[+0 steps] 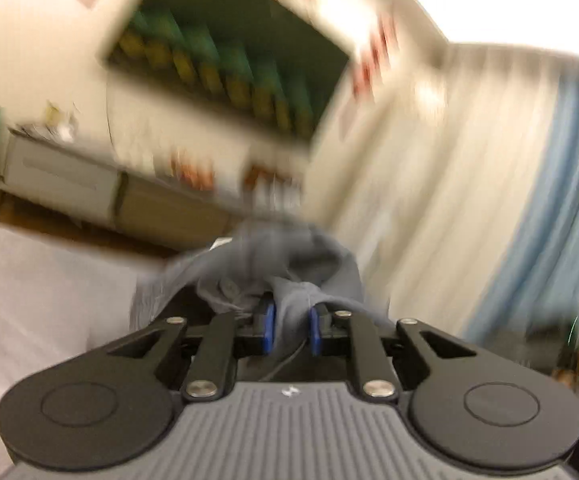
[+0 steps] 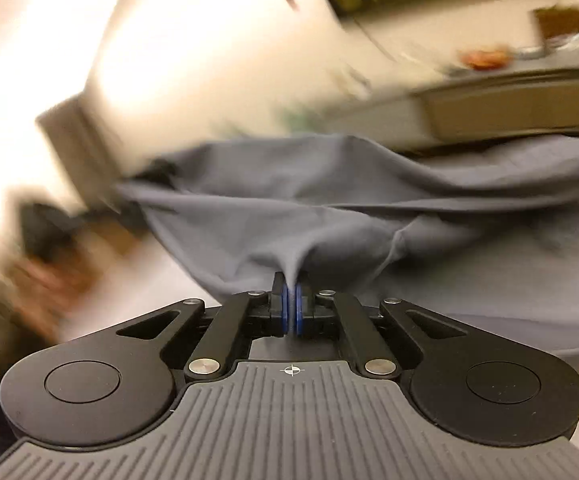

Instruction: Fold clothes

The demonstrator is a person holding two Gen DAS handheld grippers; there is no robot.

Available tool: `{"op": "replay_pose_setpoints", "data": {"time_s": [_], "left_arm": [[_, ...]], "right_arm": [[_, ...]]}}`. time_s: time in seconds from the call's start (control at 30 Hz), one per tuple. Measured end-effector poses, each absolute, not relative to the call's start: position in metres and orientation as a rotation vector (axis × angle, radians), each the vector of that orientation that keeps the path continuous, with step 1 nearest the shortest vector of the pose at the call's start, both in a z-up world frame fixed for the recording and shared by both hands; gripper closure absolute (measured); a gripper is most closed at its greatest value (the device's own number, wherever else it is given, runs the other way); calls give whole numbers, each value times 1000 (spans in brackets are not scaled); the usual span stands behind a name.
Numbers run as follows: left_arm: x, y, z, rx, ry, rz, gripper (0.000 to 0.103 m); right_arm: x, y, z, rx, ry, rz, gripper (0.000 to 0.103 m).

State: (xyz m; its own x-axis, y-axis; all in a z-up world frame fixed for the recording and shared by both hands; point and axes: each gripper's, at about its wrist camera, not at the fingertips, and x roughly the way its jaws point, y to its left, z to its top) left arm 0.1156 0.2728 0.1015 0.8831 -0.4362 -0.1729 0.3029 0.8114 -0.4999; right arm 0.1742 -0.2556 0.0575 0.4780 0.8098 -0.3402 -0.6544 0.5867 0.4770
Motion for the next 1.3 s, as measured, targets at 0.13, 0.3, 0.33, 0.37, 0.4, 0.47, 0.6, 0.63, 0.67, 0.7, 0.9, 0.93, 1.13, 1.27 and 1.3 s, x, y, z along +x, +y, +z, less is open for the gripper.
{"op": "replay_pose_setpoints", "data": {"time_s": [0.13, 0.3, 0.33, 0.37, 0.4, 0.47, 0.6, 0.63, 0.67, 0.7, 0.9, 0.93, 1.13, 1.27, 1.3], "left_arm": [[141, 294, 57, -551, 535, -195, 76], [137, 299, 44, -510, 628, -90, 41], [134, 301, 45, -504, 617, -81, 30], [133, 303, 43, -503, 617, -80, 25], [133, 303, 39, -502, 620, -82, 24], [136, 300, 31, -493, 649, -76, 18], [151, 289, 20, -444, 697, -62, 13], [153, 287, 19, -442, 697, -72, 11], [155, 286, 18, -446, 695, -87, 9], [158, 286, 17, -450, 693, -101, 9], [186, 286, 6, -518, 670, -207, 26], [190, 286, 5, -524, 675, -213, 31], [200, 289, -1, -510, 682, -225, 29], [206, 288, -4, -480, 670, -234, 75], [208, 285, -4, -461, 664, -240, 88]], "right_arm": [[180, -207, 15, 135, 779, 870, 85], [166, -193, 17, 8, 750, 775, 48], [165, -201, 22, 37, 721, 752, 35], [168, -211, 24, 71, 704, 725, 27], [171, -218, 24, 105, 701, 694, 24], [183, -233, 23, 187, 705, 634, 19], [196, -272, 21, 402, 712, 546, 16], [199, -281, 21, 452, 708, 527, 15], [204, -290, 20, 502, 705, 512, 15], [213, -299, 15, 551, 710, 511, 15], [269, -351, 19, 488, 684, 234, 12], [282, -362, 19, 494, 688, 177, 12], [382, -407, -18, 761, 771, 32, 10], [437, -412, -65, 900, 848, 15, 38], [443, -410, -67, 908, 846, 38, 53]]}}
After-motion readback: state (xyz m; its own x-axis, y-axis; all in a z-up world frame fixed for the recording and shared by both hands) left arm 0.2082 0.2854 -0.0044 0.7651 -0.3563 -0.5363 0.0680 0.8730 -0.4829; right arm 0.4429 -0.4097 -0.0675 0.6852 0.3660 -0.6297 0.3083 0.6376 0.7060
